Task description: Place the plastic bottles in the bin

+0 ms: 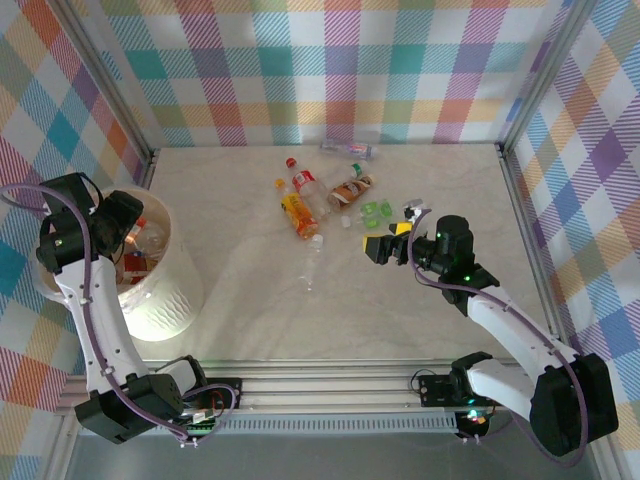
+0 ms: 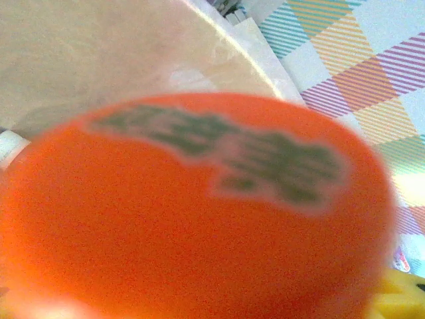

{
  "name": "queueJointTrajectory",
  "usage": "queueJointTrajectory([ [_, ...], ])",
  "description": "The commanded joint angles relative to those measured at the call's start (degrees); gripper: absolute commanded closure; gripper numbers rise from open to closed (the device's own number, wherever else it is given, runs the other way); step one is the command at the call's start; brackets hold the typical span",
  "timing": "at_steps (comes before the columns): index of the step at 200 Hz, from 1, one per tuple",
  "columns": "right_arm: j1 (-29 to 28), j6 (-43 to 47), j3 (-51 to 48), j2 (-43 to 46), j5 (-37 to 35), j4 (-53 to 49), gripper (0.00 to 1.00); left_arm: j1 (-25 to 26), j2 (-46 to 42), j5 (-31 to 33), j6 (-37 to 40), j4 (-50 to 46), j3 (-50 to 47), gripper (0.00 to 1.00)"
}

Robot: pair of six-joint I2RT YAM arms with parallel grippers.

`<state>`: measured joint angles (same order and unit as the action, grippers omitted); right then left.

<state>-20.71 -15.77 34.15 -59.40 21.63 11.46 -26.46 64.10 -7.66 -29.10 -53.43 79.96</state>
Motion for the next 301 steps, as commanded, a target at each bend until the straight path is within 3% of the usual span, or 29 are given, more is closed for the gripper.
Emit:
queueJointTrajectory([
  [1,-0.3,0.99,-0.77,0.95,0.3,1.98,0.0,-1.27,-1.58,-0.37,0.07,0.9,-0.31,0.29],
  [83,-0.25,-4.34,-1.16,0.29,-5.75,1.59,0.0,-0.42,-2.26,-0.86,0.75,0.67,1.02,0.17],
  [124,-0.3,-6.09,-1.04,0.33,-9.21,0.61,0.0,6.27,-2.44,7.13,1.32,-2.05,4.52,0.0],
  [142,-0.3,-5.61,-0.8,0.51,-9.56,-0.09,0.0,9.55,-2.74,12.08,0.71,-2.53,6.11,0.0],
  [215,-0.3,-3.74,0.27,0.78,-7.9,-3.35,0.0,36.02,0.5,31.55,0.76,-2.21,11.71,0.0],
  [242,-0.3,-4.17,0.46,1.19,-7.87,-4.31,0.0,48.88,4.23,38.04,2.62,-0.68,14.16,0.0],
  [264,-0.29,-5.07,0.3,1.9,-8.2,-5.3,0.0,58.53,8.83,41.86,2.98,-0.37,16.31,0.0],
  [301,-0.2,-7.72,-0.43,2.55,-9.53,-7.07,0.0,68.35,17.5,43.32,-0.05,-2.33,18.75,0.0],
])
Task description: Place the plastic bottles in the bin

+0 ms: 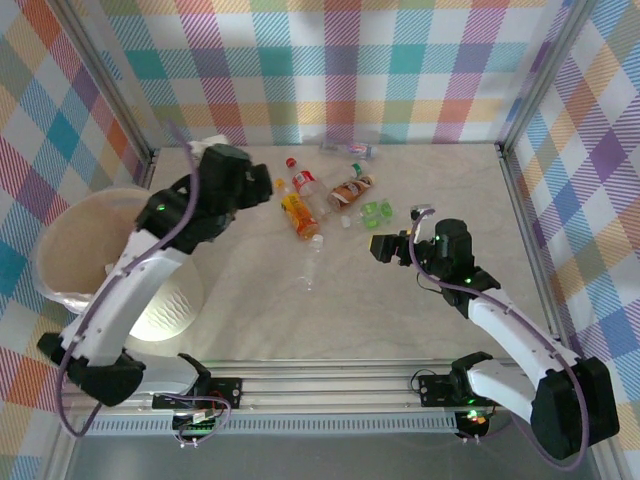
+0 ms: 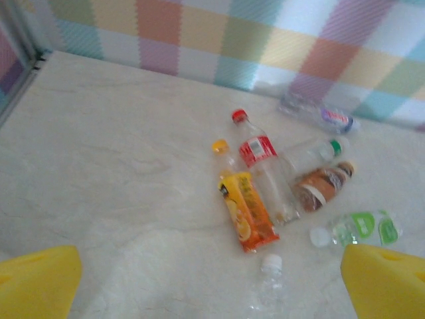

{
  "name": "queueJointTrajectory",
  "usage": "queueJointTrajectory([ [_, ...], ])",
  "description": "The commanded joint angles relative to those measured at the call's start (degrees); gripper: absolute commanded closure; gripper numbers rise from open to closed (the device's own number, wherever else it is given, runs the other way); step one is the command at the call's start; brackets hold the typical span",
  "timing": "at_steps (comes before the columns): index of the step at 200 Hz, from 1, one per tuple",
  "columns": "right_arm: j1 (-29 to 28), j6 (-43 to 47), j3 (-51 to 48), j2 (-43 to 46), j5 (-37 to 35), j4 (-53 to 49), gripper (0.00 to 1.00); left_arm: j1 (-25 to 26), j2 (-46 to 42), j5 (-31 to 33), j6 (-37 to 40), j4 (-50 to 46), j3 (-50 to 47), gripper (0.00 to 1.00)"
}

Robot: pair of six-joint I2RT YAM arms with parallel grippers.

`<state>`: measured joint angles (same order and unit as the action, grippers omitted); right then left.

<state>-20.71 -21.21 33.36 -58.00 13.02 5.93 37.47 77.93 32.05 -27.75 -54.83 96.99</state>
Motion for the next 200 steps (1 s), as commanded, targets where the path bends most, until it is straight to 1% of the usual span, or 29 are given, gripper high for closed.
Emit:
queueJointTrajectory([
  [1,-0.21,-2.27,0.37,1.19,-0.99,-1.74,0.0,4.66,3.82,3.57,-1.42,-0.91,1.72,0.0],
  [13,-0.18,-2.97,0.55,0.83,-1.48,-2.65,0.0,7.12,6.49,2.92,-2.3,-0.81,1.97,0.0],
  [22,-0.21,-3.37,0.58,0.5,-1.82,-3.13,0.0,8.4,8.49,1.27,-2.75,-0.18,1.83,0.0],
  [52,-0.19,-4.52,0.86,-0.18,-2.64,-3.21,0.0,8.77,13.31,-8.94,-6.64,5.65,-2.86,0.0],
  [65,-0.19,-4.61,1.24,-0.36,-2.81,-3.43,0.0,8.76,15.97,-11.41,-7.12,5.99,-3.94,0.0],
  [102,-0.17,-3.67,1.92,-0.1,-3.08,-4.44,0.0,8.74,22.57,-15.73,-3.17,5.28,-5.15,0.0],
  [133,-0.16,-3.66,1.97,0.08,-3.17,-4.63,0.0,6.98,27.02,-21.33,-3.07,4.47,-6.17,0.0],
  [170,-0.15,-3.75,1.99,0.08,-3.0,-4.84,0.0,4.39,32.16,-26.3,-3.39,5.21,-7.87,0.0],
  [183,-0.21,-3.66,2.11,0.1,-3.08,-5.12,0.0,4.01,33.84,-27.17,-2.71,5.56,-7.8,0.0],
  [200,-0.16,-3.58,2.08,0.42,-3.07,-5.47,0.0,3.48,35.35,-27.11,-2.1,6.51,-8.03,0.04],
])
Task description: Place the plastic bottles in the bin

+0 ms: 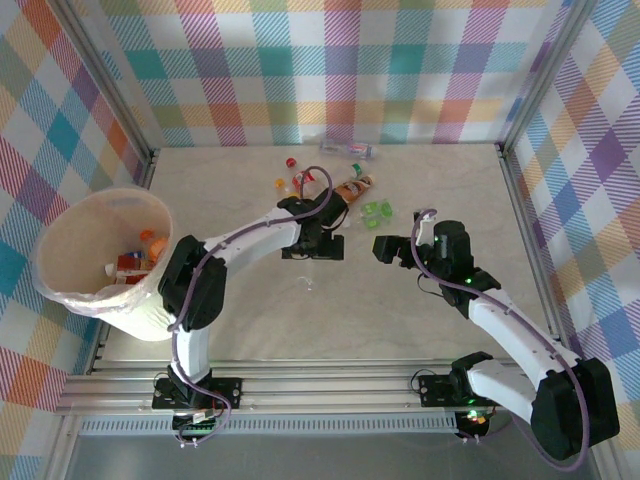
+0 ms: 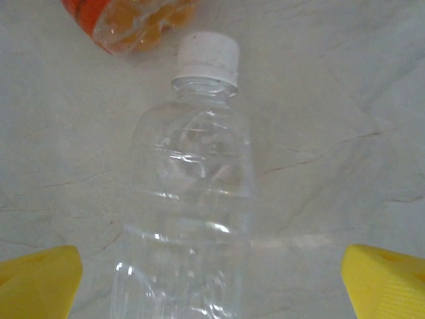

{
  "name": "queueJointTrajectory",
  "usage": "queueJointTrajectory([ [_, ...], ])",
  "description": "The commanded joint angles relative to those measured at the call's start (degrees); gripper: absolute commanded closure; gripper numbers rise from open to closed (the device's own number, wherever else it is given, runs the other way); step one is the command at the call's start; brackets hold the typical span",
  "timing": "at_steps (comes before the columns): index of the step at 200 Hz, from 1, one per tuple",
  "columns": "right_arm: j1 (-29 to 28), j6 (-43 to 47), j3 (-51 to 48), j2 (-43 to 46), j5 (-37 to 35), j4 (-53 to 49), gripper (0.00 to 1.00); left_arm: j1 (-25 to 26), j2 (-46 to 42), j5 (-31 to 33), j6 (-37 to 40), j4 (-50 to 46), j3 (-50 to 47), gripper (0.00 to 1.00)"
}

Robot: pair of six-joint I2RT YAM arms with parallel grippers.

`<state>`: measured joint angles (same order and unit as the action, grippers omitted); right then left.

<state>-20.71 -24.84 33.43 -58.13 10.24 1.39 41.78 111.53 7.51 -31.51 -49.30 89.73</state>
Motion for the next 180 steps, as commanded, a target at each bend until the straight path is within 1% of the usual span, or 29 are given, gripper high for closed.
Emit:
queueJointTrajectory([
  [1,-0.19,0.05,2.0,0.55,-0.3,-0.94,0.0,-0.82,1.85,-2.53,1.68,1.06,-0.87,0.04],
  [24,-0.2,0.21,1.77,0.99,0.02,-1.17,0.0,-1.31,3.55,-3.06,2.7,4.93,-2.61,0.1],
  [57,-0.18,1.25,1.47,2.2,0.57,-2.25,0.0,-1.27,6.8,-3.08,3.03,6.65,-3.63,0.14],
  [94,-0.15,1.95,1.19,2.8,0.51,-2.43,0.0,-1.15,7.29,-2.98,2.81,10.1,-7.01,0.26],
  [111,-0.2,2.61,1.13,2.78,1.6,-1.97,0.0,-1.04,6.75,-2.41,2.77,11.31,-8.02,0.29],
  [119,-0.18,3.54,0.97,2.84,3.24,-1.36,0.0,-0.94,6.77,-2.62,2.95,11.88,-8.28,0.3],
  [135,-0.27,5.95,0.2,3.11,9.2,1.03,0.0,-0.88,6.78,-2.98,3.25,12.74,-8.73,0.34],
  [165,-0.23,7.57,0.0,3.34,13.0,1.1,0.0,-0.32,5.76,-2.53,3.38,14.54,-9.77,0.41],
  [180,-0.3,8.29,-0.42,3.45,16.3,2.04,0.0,0.22,4.77,-2.0,3.43,15.68,-10.42,0.43],
])
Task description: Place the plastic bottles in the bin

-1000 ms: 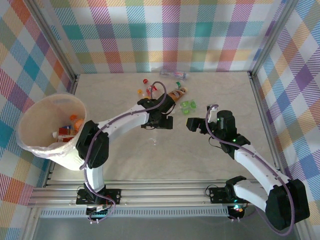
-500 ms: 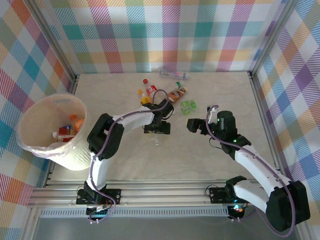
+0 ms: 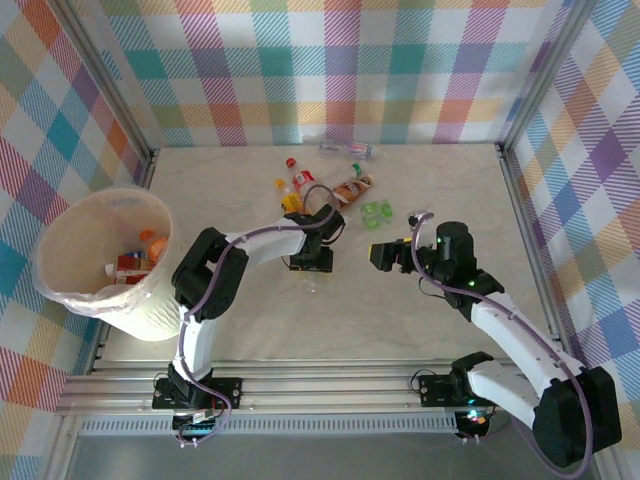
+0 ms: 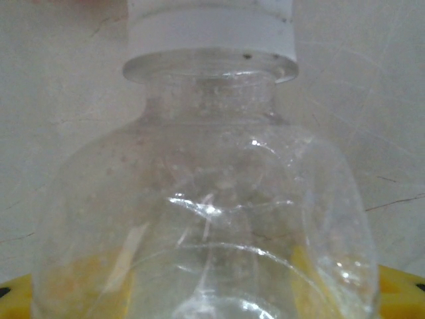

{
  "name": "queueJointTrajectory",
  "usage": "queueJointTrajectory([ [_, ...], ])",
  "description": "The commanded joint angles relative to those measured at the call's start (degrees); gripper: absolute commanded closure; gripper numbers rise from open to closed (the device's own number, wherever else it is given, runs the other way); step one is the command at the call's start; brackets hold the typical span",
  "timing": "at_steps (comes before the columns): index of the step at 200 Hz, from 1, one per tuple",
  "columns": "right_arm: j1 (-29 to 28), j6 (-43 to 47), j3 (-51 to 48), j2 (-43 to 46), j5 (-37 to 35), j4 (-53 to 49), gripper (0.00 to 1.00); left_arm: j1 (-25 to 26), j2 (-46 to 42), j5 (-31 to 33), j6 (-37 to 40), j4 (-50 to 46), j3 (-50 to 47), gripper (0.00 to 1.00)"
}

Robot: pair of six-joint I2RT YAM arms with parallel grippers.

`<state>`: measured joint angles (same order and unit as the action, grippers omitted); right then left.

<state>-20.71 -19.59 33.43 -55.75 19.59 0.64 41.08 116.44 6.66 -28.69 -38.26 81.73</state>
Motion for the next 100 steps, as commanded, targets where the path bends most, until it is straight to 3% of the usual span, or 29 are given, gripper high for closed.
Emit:
queueJointTrajectory([
  [1,-0.3,3.06,-0.45,1.12,7.21,2.92,0.0,0.97,-0.29,-1.14,0.58,4.75,-2.48,0.43],
  [28,-0.77,3.25,-1.6,1.43,11.96,6.68,0.0,1.92,-2.63,0.05,0.82,7.48,-4.03,0.46],
  [100,-3.31,5.16,-2.66,1.05,12.86,9.55,0.0,2.6,-16.65,2.56,-0.73,17.92,-11.98,0.5],
])
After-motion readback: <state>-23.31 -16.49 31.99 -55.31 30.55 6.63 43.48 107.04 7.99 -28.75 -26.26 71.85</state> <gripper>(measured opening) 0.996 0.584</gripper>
